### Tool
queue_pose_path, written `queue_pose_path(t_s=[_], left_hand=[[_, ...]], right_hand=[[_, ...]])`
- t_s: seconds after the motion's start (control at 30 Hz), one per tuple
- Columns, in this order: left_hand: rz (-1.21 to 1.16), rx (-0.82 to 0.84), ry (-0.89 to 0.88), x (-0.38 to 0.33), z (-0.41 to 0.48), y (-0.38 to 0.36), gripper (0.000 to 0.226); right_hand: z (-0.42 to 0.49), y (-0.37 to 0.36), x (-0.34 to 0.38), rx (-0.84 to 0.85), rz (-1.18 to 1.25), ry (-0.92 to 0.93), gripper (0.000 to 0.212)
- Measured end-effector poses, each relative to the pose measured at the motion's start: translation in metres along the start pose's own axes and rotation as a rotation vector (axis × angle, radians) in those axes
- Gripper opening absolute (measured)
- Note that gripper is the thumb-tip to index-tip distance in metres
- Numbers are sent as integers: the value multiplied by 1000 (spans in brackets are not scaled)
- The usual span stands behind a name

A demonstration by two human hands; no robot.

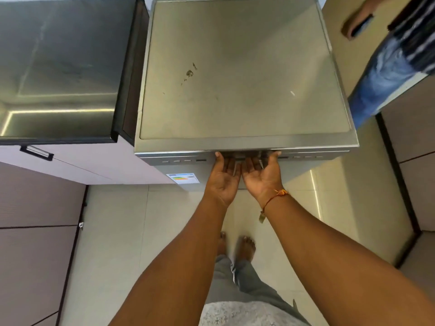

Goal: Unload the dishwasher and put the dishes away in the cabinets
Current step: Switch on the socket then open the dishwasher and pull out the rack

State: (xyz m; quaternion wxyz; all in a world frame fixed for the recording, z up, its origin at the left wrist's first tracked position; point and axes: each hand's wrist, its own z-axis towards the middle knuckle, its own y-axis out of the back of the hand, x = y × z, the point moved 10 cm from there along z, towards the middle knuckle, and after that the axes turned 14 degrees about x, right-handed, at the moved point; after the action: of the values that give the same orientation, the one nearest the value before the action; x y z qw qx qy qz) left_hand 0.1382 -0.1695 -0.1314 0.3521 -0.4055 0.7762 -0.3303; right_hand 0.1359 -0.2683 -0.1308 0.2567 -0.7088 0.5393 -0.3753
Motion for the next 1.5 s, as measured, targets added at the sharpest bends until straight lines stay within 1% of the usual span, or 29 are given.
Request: queue_pose_path(t_s=[0.17,0.23,0.43,0.5,0.57,0.67,0.73,0.8,0.83,0.87,0.9,0.97,1.0,1.03,1.07,1.1,1.13,1.17,1.2,1.23,1.27,1.3,1.33,1.37,1.4,1.43,1.5], left_hand=[[17,4,-12,1,5,3,44],[36,-4,-26,0,7,5,48],[99,-70,-24,-2,7,13,56],[63,-99,8,6,4,18,57],[42,-125,47,17,-5,25,62],[89,-162,86,25,-28,45,59],[145,-156,115,25,-41,59,61],[220,-135,145,26,-54,68,56],[248,-136,144,27,-60,71,51],[262,-146,137,27,-67,73,45],[280,-154,132,27,-72,75,42],[360,-174,150,28,-84,76,39],[437,-204,175,29,-92,78,36],[548,-251,213,30,-102,81,32],[700,-297,227,26,-112,81,24],[883,-302,175,16,-120,75,13],[1098,-244,53,1,-123,59,3],[1359,-140,-113,-15,-126,34,4],[1660,-36,-281,-26,-128,8,11],[1970,57,-423,-30,-127,-10,25],[2227,118,-503,-30,-120,-16,40],[2409,138,-489,-33,-108,-14,53],[2524,139,-396,-36,-95,-4,62],[2590,140,-277,-40,-84,9,68],[2625,145,-188,-42,-78,20,72],[2646,160,-136,-42,-75,32,75],[2653,181,-90,-38,-79,46,79]], right_hand=[[6,5,0,21,-47,0,64],[10,7,-1,17,-61,1,68],[10,14,0,-37,-101,18,69],[5,18,-2,-62,-133,13,70],[-6,26,-5,-65,-211,-7,66],[-35,44,-5,-119,-374,-92,54],[-57,51,3,-156,-571,-166,44],[-79,55,18,-236,-913,-205,36],[-89,54,29,-272,-1104,-172,34],[-96,50,40,-281,-1323,-97,35],[-100,39,48,-250,-1563,18,36],[-105,12,54,-135,-1998,299,29],[-103,0,51,-65,-2153,431,25],[-99,-8,45,11,-2277,509,27],[-90,-11,38,81,-2391,530,40],[-80,-9,31,136,-2500,489,54],[-71,-4,27,167,-2597,417,65],[-64,2,24,180,-2668,334,70],[-59,9,24,181,-2709,276,72],[-58,14,24,181,-2731,251,72],[-60,16,23,178,-2748,247,72],[-61,15,23,173,-2765,246,72],[-63,15,22,173,-2778,235,72],[-64,16,21,173,-2788,208,73],[-66,19,20,174,-2792,177,73],[-70,23,19,178,-2797,149,74],[-77,32,15,192,-2816,114,75]])
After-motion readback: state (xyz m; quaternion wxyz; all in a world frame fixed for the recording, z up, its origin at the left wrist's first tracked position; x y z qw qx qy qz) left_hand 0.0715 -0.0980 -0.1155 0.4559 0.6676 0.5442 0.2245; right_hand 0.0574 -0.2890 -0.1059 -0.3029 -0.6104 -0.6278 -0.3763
